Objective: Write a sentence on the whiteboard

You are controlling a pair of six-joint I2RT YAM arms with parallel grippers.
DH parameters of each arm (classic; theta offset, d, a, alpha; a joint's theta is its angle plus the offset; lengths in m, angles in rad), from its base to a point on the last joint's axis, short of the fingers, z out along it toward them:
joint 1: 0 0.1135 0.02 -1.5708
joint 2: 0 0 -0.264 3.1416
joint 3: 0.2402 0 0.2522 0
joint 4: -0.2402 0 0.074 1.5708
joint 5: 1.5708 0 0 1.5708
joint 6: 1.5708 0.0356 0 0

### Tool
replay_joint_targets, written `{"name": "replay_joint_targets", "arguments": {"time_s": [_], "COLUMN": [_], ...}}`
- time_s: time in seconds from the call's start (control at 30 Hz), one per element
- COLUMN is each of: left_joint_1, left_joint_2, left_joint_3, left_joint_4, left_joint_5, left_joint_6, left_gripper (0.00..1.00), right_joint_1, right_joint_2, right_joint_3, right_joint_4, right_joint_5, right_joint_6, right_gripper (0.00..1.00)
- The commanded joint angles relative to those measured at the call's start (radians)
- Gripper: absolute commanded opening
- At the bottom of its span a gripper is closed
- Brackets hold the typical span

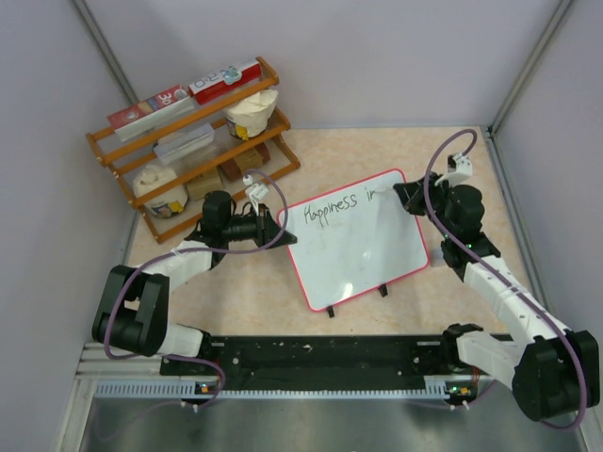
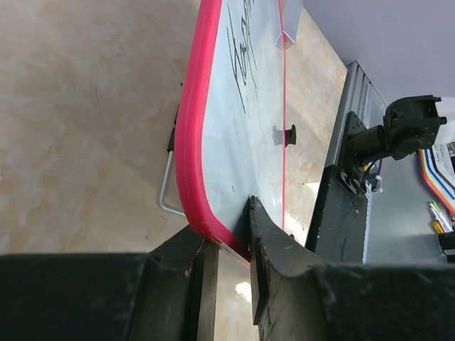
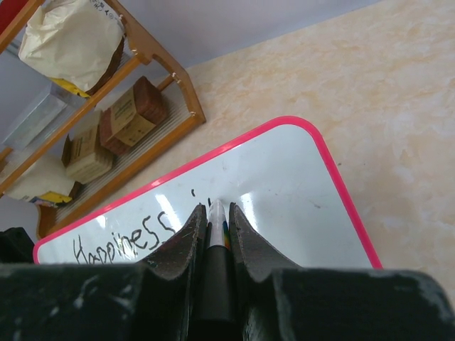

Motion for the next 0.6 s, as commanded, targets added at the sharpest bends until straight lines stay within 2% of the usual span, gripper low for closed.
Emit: {"name": "replay_joint_targets", "arguments": {"time_s": [0.0,0.57], "left_joint_1": [-0.025,-0.025], "left_joint_2": [0.000,-0.002], "left_joint_3": [-0.019,-0.019], "left_joint_4": [-0.033,-0.031], "left_joint_5": [-0.043,-0.041], "left_joint_6": [0.148,0.148], "left_gripper": [0.00,0.00], "right_joint_1": [-0.009,-0.009], "right_joint_2": [0.022,-0.016], "right_joint_3": [0.045,0.011], "right_joint_4": [0.010,-0.053], "right_joint_5": [0.031,0.043], "right_joint_6": [-0.003,-0.023], "right_gripper": [0.00,0.00]}}
